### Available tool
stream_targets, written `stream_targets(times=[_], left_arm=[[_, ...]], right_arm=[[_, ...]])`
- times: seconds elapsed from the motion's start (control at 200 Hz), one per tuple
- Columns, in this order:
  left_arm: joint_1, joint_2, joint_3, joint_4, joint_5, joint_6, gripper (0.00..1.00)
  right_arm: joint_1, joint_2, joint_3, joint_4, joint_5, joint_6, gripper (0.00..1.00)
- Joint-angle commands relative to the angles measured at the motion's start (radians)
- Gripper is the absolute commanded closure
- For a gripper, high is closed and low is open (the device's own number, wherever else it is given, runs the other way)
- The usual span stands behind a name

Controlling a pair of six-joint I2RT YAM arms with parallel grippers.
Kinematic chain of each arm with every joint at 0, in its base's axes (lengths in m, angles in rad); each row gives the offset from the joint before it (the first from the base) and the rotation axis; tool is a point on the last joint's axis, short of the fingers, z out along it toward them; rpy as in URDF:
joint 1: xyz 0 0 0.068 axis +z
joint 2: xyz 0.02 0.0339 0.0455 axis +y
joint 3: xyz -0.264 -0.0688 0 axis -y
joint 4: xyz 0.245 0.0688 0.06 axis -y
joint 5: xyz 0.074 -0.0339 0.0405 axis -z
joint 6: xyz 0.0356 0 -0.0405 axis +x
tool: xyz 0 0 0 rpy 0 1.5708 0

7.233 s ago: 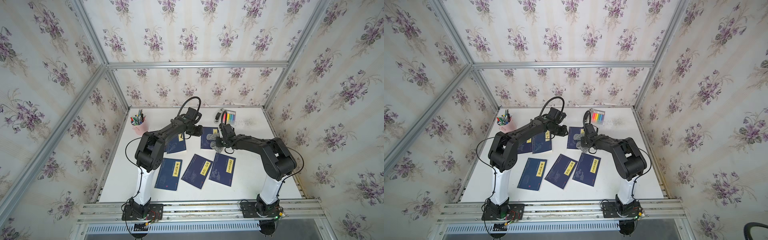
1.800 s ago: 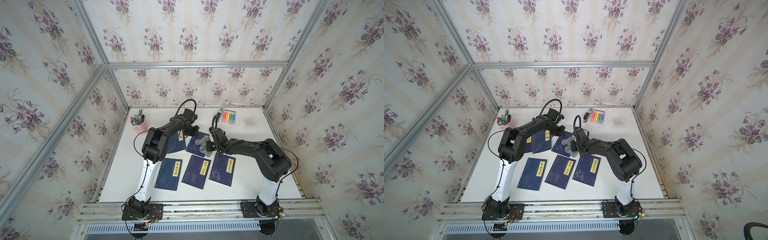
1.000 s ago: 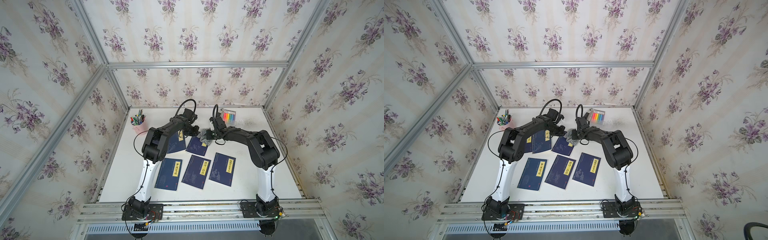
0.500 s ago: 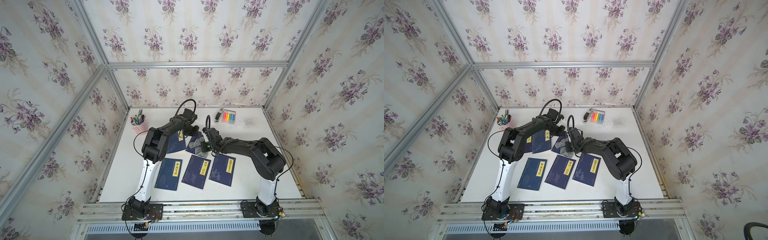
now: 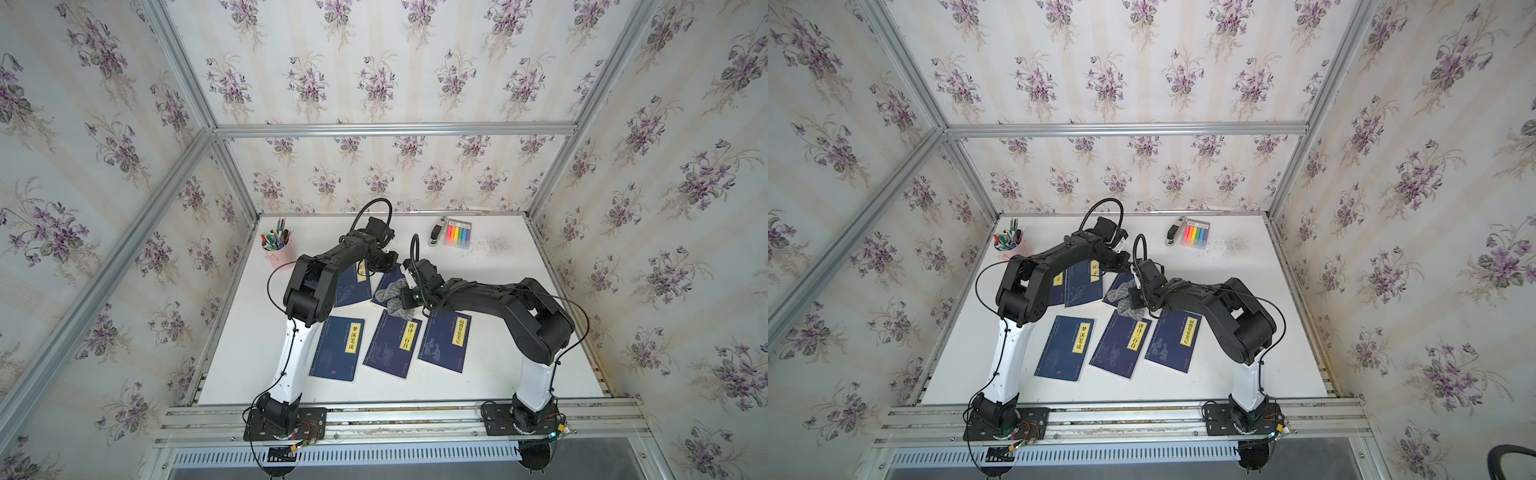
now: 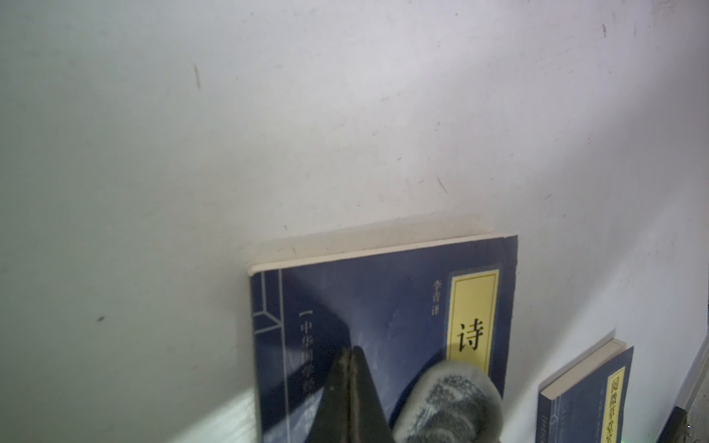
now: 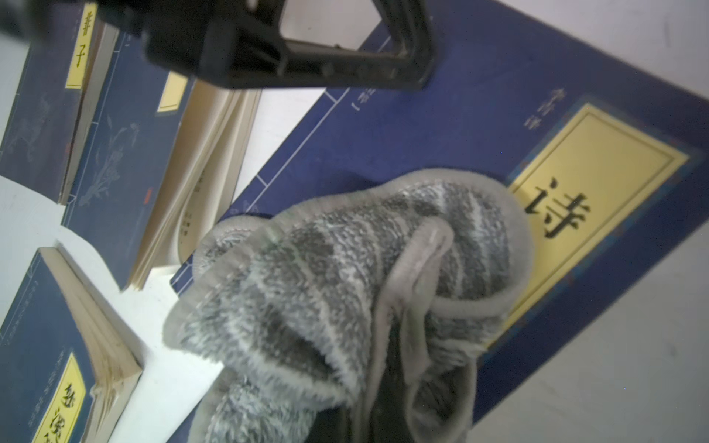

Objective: Wipe the cover of the book
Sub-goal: Wipe the dirt from the cover of the book.

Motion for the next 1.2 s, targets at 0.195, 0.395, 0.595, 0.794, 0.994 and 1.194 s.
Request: stream_targets(times=[0.195, 0.395, 0.595, 0.794, 0.994, 1.194], left_arm=[[0.003, 0.029, -0.016, -0.103, -0.124, 0.001, 1.00], [0.004, 0.029, -0.017, -0.103, -0.124, 0.001, 1.00], [0.003, 0.029, -0.020, -0.101, -0.126, -0.002, 1.00], [0.002, 0.027, -0.020, -0.100, -0.125, -0.002, 1.00], [0.002, 0.029, -0.019, -0.100, -0.123, -0.002, 1.00], [0.003, 0.030, -0.019, -0.100, -0.123, -0.003, 1.00]], right_arm=[[-0.043, 0.077, 0.036, -0.145, -0.044, -0.019, 1.00], [-0.141, 0.116, 0.096, -0.153, -0.018, -0.040, 1.00], [-0.243, 0.185, 0.188, -0.170, -0.019, -0.060, 1.00], [-0.247, 0.226, 0.242, -0.167, -0.056, -0.060, 1.00], [-0.179, 0.168, 0.162, -0.145, -0.074, -0.057, 1.00], [-0.057, 0.113, 0.068, -0.111, -0.093, -0.028, 1.00]])
